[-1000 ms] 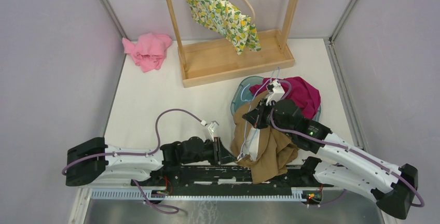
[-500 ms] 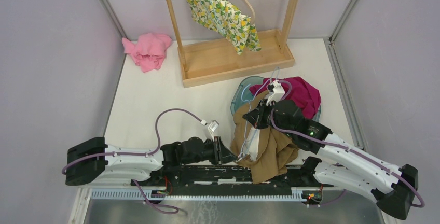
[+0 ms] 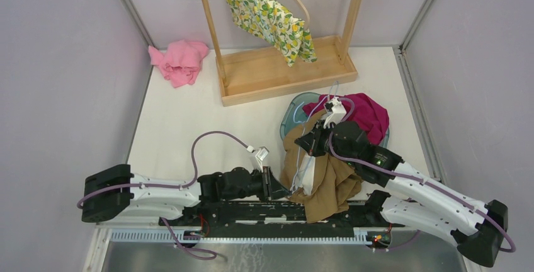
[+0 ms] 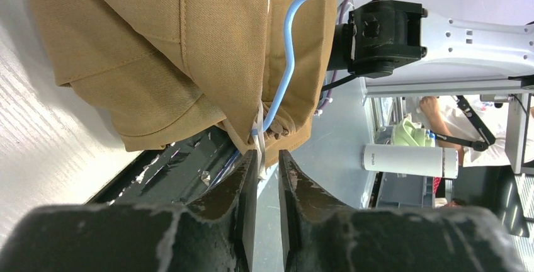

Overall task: Place the skirt on the hanger
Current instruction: Hang the skirt on the hanger.

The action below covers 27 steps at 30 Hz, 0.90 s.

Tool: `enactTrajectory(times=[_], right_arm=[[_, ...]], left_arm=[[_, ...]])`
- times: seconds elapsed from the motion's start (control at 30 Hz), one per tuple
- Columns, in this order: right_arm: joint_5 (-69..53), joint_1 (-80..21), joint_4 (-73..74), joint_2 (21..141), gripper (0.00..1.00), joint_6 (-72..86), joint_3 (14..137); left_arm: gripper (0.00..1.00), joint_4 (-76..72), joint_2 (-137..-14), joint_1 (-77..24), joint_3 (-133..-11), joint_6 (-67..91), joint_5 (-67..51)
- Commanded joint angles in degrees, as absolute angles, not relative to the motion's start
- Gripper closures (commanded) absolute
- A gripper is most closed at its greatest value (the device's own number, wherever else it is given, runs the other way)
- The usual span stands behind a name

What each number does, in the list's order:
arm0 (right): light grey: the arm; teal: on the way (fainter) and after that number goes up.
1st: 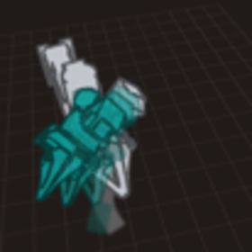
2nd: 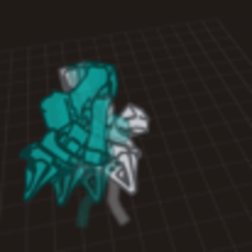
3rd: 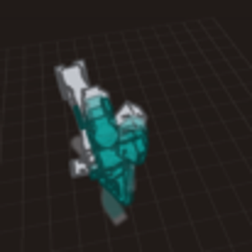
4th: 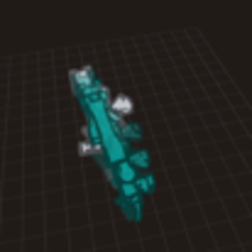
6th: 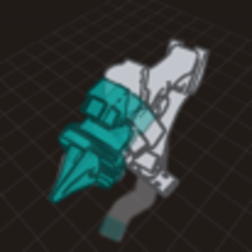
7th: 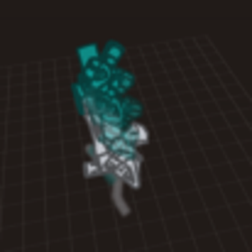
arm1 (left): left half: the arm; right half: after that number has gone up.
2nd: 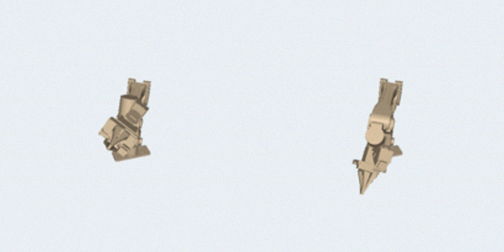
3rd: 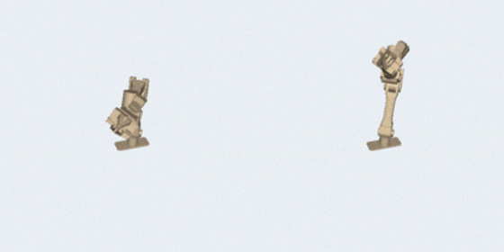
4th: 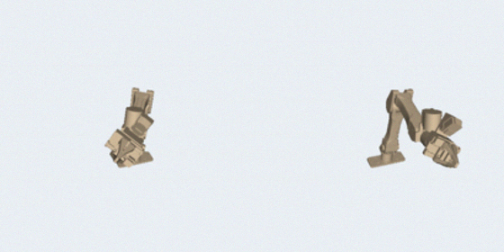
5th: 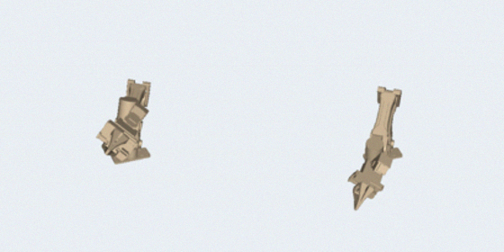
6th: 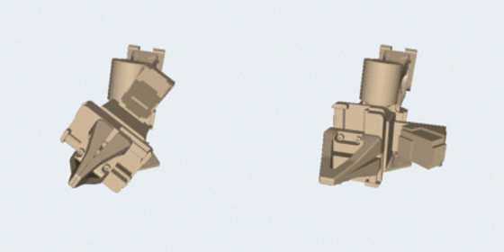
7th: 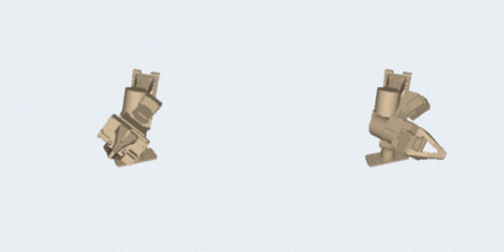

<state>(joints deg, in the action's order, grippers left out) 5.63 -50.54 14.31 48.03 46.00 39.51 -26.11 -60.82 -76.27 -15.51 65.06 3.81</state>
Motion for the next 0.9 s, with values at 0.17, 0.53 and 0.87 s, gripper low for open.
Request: enactTrajectory(times=[0.17, 0.53, 0.87], right_arm=[[8.36, -50.51, 11.78, 46.85, 0.99, 43.82, 39.31], [7.40, -50.49, 11.17, 46.39, 0.99, 44.66, 39.08], [5.95, -50.49, 13.52, 43.37, 0.99, 46.86, 40.72]], left_arm=[[0.95, -27.32, -61.11, -76.95, -18.61, 62.23, 5.55], [0.97, -26.18, -62.18, -76.99, -22.66, 60.99, 6.17], [0.97, -21.56, -61.08, -76.92, -26.71, 58.27, 8.78]])
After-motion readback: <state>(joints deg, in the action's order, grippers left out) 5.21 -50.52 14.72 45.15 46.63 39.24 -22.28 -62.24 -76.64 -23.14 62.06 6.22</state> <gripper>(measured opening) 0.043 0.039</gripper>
